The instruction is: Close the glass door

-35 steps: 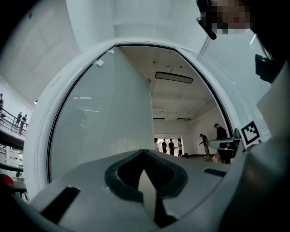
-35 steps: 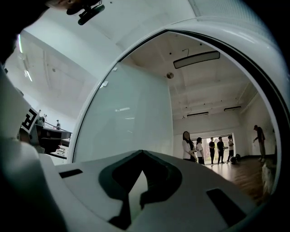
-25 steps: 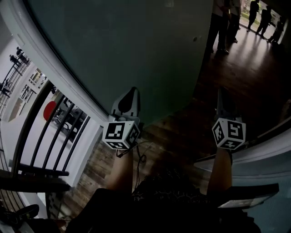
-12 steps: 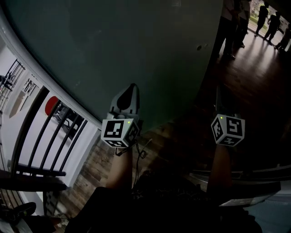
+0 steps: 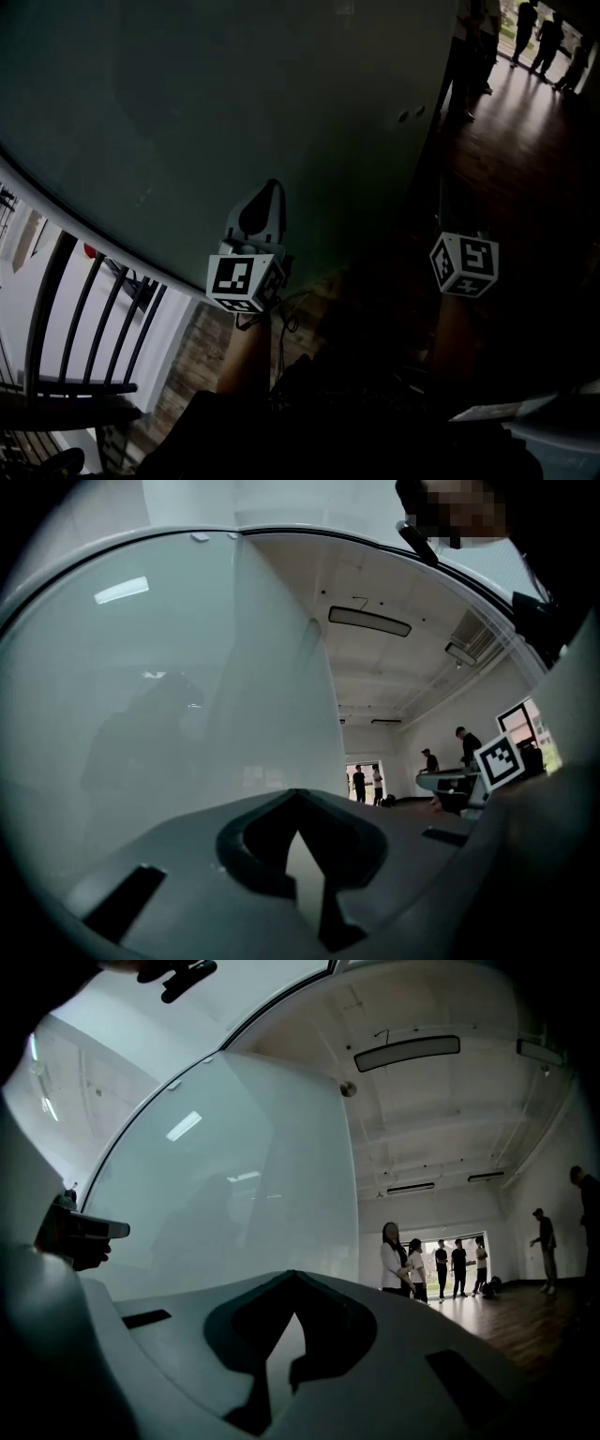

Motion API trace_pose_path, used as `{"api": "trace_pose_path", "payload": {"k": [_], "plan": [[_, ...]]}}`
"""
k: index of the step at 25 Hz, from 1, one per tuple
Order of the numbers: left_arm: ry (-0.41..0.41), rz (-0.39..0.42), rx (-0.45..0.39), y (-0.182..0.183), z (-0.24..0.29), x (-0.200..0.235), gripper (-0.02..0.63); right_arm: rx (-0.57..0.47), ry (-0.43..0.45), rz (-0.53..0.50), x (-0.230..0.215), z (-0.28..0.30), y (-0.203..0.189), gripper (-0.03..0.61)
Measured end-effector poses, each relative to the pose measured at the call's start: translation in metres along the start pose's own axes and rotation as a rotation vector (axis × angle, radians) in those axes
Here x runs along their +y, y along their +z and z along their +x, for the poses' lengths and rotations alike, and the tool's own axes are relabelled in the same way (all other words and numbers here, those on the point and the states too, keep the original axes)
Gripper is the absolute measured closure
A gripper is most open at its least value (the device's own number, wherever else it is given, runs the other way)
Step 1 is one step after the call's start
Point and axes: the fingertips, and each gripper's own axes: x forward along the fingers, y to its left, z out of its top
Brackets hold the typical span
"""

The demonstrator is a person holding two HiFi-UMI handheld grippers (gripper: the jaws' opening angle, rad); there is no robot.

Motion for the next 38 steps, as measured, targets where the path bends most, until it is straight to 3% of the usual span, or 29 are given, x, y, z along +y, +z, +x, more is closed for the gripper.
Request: {"api": "trace_pose_path", "payload": {"k": [6,14,24,29,34,38], "plan": [[-0.05,0.002,0.001,-0.007,0.032,0.012,0.612,0.007,-0.035,-0.01,-0.007,0.037,-0.008,0.577],[-0.022,0.001,0.023,-0.021,0.068,0.018,0.612,0.035,-0.036,-0.007,-0.036,0.085,-0.033,0.577],[0.038,0.017,0.043,-0.028,0.11,0.017,0.612,0.085,0.019,-0.01,-0.069,0.163,-0.069,0.577],[0.074,0.003,0.061,-0.035,0.131,0.014,0.612,0.153,0.067,0.007,-0.083,0.202,-0.106,0.572],[0.114,0.006,0.085,-0.043,0.142,0.017,0.612,0.215,0.136,0.018,-0.083,0.241,-0.141,0.503],[0.144,0.013,0.101,-0.046,0.147,0.025,0.612,0.229,0.156,0.024,-0.083,0.267,-0.153,0.495]]}}
